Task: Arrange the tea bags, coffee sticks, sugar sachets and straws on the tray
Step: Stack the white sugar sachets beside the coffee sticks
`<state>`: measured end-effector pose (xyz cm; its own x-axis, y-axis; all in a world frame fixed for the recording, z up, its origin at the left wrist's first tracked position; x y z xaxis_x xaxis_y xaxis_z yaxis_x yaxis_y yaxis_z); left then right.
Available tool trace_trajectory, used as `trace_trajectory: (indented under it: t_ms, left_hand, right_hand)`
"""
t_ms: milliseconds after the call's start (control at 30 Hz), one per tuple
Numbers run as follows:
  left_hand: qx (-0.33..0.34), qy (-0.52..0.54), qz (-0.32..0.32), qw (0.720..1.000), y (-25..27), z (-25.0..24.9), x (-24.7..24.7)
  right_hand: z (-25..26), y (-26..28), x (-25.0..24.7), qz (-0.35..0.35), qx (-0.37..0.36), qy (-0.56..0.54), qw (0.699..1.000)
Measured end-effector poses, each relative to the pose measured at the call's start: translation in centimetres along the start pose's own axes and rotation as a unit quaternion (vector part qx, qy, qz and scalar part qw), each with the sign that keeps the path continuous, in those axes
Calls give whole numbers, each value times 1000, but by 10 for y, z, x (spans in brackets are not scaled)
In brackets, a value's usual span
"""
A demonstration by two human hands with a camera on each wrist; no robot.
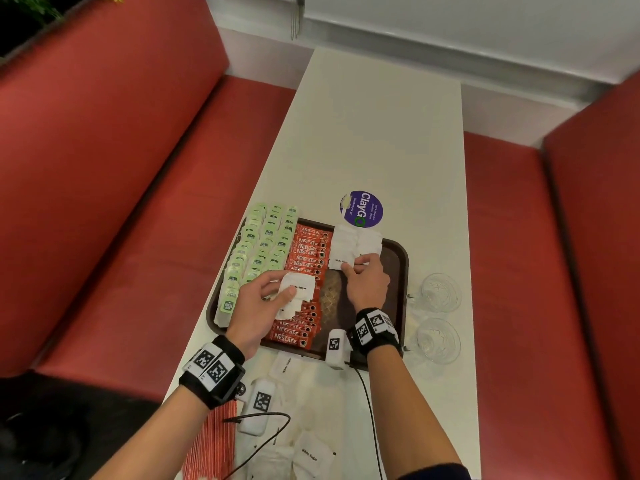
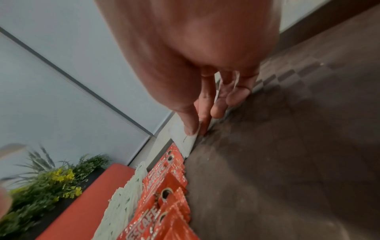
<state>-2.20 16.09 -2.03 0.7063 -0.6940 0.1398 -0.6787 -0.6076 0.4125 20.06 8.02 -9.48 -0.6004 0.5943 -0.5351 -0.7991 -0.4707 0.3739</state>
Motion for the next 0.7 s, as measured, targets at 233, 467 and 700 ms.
trace_trajectory:
  t_ms: [233, 467, 700]
  left_hand:
    - [3, 3, 0, 1000, -2, 0, -1]
    - [18, 15, -3, 1000, -5, -4, 5]
    - [32, 7, -24, 999, -8, -3, 17]
  right_hand:
    - [1, -2, 1, -17, -37, 63, 997]
    - [20, 23, -11, -6, -69, -29, 997]
    - [26, 82, -24, 247, -77, -189, 947]
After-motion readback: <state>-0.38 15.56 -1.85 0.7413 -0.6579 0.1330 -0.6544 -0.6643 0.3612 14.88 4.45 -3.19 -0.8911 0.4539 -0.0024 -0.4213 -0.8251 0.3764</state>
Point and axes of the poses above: each hand's wrist, its own y-axis away from the middle knuckle, its own x-axis out of the palm, z = x × y, the point moved 1 cm from there along -y, towards the middle knuckle, and after that the axes turned 11 degrees about z, right-handed, at the moved point
